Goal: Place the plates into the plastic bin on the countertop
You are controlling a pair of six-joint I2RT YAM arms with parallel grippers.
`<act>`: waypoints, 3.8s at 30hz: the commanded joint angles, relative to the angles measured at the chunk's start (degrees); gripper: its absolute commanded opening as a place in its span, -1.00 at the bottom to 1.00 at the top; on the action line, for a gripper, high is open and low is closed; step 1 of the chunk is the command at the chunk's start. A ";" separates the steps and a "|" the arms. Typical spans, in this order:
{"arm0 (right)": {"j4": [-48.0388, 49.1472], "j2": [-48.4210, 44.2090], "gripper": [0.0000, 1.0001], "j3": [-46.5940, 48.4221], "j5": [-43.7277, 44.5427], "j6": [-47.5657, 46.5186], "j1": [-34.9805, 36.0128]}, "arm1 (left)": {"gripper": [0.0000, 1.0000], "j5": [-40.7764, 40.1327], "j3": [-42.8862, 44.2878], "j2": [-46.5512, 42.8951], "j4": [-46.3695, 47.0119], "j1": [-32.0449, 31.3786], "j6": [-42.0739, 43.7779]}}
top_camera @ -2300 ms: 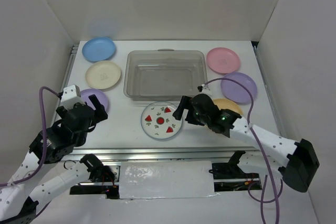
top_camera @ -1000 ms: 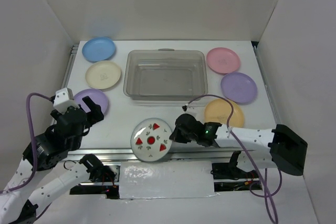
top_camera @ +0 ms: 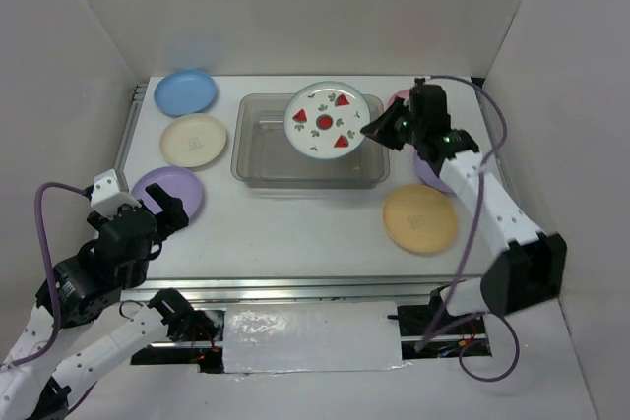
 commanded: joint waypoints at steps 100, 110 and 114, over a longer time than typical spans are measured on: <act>4.61 -28.54 1.00 -10.14 -11.87 -9.96 8.61 | -1.00 54.95 3.57 24.04 24.12 69.88 -5.21; -0.31 -28.71 1.00 -9.34 -11.68 -8.38 -0.52 | -1.00 46.36 46.40 69.49 21.25 26.03 6.12; -2.16 -29.59 1.00 -9.43 -13.35 -9.08 -4.22 | -1.00 47.93 58.85 84.92 18.35 21.69 7.54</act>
